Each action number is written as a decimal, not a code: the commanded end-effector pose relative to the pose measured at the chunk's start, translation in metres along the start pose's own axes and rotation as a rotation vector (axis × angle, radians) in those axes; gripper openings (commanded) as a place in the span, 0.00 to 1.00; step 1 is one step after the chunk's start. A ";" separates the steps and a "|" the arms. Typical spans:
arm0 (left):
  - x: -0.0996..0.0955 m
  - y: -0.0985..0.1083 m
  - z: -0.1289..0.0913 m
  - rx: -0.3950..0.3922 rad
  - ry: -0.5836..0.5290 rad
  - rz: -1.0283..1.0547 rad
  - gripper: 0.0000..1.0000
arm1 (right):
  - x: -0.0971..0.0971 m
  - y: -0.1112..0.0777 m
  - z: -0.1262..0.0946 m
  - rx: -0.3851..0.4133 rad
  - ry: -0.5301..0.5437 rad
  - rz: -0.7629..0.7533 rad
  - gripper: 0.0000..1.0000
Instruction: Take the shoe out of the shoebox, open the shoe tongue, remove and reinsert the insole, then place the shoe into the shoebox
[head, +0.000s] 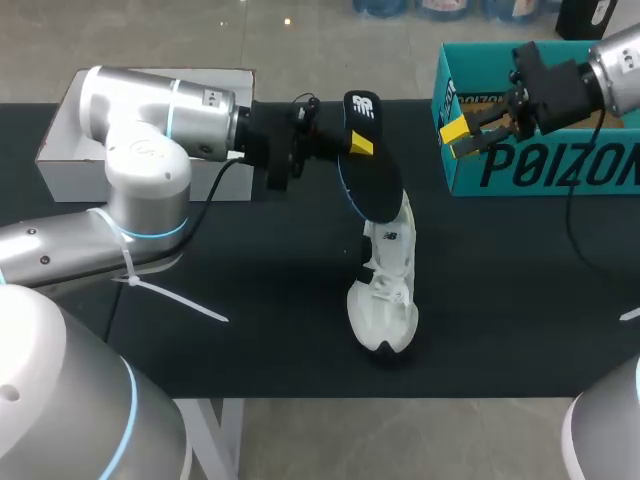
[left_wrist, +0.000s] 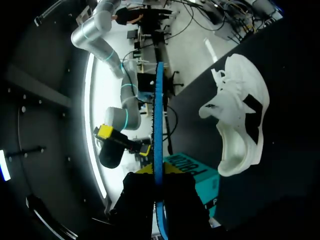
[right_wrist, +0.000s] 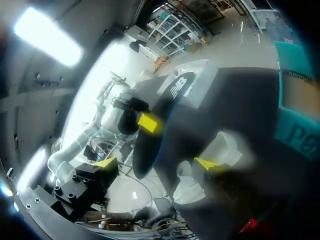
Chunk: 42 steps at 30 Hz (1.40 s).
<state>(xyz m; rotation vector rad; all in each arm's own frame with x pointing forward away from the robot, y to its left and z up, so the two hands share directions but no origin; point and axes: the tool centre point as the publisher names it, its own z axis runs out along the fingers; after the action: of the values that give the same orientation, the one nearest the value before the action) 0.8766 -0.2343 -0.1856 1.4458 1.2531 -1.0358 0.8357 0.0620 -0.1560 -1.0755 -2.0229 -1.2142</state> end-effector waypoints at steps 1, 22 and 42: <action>0.000 0.001 0.001 0.001 0.003 0.001 0.00 | -0.006 0.015 0.018 0.037 0.022 -0.002 1.00; 0.000 0.001 0.001 0.001 0.003 0.001 0.00 | 0.002 0.041 0.083 0.053 0.094 -0.054 1.00; 0.000 0.001 0.001 0.001 0.003 0.001 0.00 | 0.003 0.029 0.089 0.033 0.106 -0.008 0.96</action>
<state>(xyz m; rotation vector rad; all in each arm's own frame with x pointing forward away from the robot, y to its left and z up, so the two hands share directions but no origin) 0.8767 -0.2343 -0.1856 1.4459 1.2530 -1.0359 0.8569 0.1503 -0.1797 -0.9613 -1.9625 -1.2073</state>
